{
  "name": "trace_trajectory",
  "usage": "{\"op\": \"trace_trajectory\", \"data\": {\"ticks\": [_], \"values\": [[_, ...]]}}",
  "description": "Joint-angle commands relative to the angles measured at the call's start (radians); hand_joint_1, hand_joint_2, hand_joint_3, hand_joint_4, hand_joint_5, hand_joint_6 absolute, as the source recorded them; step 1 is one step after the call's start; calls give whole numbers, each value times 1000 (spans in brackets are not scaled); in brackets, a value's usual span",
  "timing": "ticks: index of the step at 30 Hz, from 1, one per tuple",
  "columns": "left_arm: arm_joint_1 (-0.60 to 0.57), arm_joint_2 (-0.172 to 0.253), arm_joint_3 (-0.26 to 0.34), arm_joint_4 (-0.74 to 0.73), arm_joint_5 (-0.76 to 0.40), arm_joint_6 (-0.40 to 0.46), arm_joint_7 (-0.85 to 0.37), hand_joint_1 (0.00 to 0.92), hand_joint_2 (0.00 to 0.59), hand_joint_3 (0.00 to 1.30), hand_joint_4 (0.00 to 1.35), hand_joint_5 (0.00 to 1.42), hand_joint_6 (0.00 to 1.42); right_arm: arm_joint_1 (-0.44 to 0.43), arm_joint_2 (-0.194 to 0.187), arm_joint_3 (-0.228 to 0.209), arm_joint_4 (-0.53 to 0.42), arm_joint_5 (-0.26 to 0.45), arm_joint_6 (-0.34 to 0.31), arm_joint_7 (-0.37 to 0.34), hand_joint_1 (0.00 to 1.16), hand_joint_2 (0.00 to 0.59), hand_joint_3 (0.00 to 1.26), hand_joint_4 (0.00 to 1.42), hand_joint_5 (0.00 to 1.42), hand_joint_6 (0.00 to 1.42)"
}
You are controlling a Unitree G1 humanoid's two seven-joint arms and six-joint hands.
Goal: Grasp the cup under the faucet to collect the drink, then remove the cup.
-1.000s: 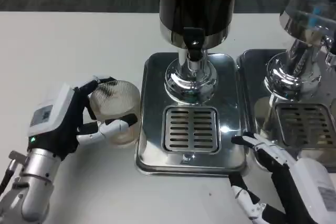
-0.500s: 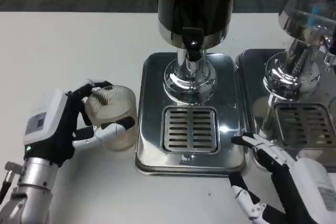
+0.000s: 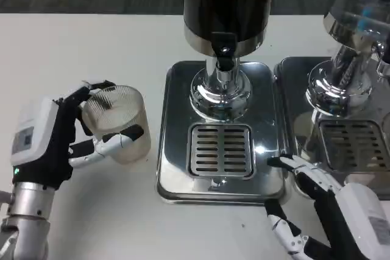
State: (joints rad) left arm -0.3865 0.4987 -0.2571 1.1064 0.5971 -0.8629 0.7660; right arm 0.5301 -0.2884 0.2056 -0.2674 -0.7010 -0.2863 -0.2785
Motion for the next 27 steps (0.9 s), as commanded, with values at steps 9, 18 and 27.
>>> {"op": "trace_trajectory", "data": {"ticks": [9, 18, 27], "values": [[-59, -48, -20, -35, 6, -16, -52, 356, 205, 546, 692, 966, 1254, 9, 11, 5, 1, 4, -14, -6, 424, 438, 280, 187, 206, 328], [-135, -107, -65, 9, 25, 5, -109, 352, 203, 546, 692, 966, 1241, 35, 51, 24, -20, -31, -8, -38, 426, 437, 281, 187, 209, 324], [-192, -163, -100, 55, 43, 32, -143, 351, 202, 546, 692, 957, 1238, 55, 80, 37, -37, -62, -3, -61, 428, 437, 282, 187, 209, 310]]}}
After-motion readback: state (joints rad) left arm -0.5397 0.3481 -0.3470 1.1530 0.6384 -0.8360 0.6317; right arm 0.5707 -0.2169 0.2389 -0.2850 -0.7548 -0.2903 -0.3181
